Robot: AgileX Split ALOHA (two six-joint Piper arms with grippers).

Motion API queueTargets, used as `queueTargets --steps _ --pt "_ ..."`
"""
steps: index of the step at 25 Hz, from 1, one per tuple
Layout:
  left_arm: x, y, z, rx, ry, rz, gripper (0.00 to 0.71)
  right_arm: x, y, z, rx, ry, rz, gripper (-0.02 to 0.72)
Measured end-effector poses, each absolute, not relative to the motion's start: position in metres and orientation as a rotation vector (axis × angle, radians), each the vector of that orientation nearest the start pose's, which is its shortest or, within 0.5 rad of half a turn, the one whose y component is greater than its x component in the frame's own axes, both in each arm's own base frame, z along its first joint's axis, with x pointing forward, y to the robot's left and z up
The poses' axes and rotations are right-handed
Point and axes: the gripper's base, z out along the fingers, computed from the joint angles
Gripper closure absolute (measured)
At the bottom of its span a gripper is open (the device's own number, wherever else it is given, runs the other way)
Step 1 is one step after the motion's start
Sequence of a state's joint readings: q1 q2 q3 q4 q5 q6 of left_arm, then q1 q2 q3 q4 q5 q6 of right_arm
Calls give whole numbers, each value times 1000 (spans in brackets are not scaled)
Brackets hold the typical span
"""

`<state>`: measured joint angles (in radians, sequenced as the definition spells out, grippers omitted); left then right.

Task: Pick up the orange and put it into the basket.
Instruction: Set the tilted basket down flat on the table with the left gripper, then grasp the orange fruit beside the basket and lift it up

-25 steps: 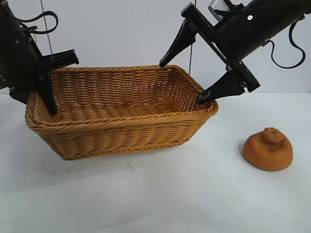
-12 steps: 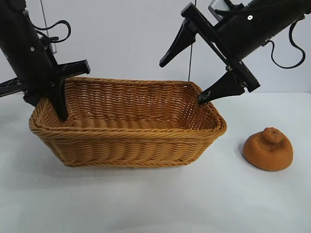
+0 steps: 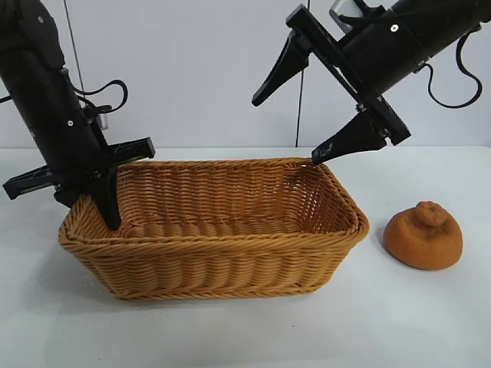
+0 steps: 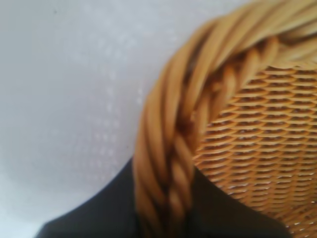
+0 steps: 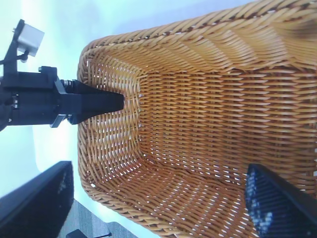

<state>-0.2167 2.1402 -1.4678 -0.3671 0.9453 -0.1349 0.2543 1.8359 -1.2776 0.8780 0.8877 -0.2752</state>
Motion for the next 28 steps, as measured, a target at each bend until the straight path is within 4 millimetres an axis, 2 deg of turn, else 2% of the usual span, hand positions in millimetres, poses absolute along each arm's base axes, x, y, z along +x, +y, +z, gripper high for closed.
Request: queueTargets --steps 2,6,7,9,16,21,28 --pt "397 -115 133 -207 3114 -486 555 350 147 225 -35 2748 1050 63" --pt "397 -116 134 -216 3113 -502 254 350 147 225 -35 2748 1050 63" --pt "397 -116 134 -215 3112 -503 203 350 147 225 -34 2748 1051 63" --pt "397 -116 140 -210 3099 -507 156 350 147 225 -34 2748 1051 63" --pt "392 -112 189 -91 2984 -485 126 350 147 225 -34 2748 1051 63" --pt "387 -90 222 -12 2911 -335 125 349 147 225 -35 2749 1052 63" --pt "386 -35 224 -68 2983 -120 125 349 147 225 -34 2749 1054 63"
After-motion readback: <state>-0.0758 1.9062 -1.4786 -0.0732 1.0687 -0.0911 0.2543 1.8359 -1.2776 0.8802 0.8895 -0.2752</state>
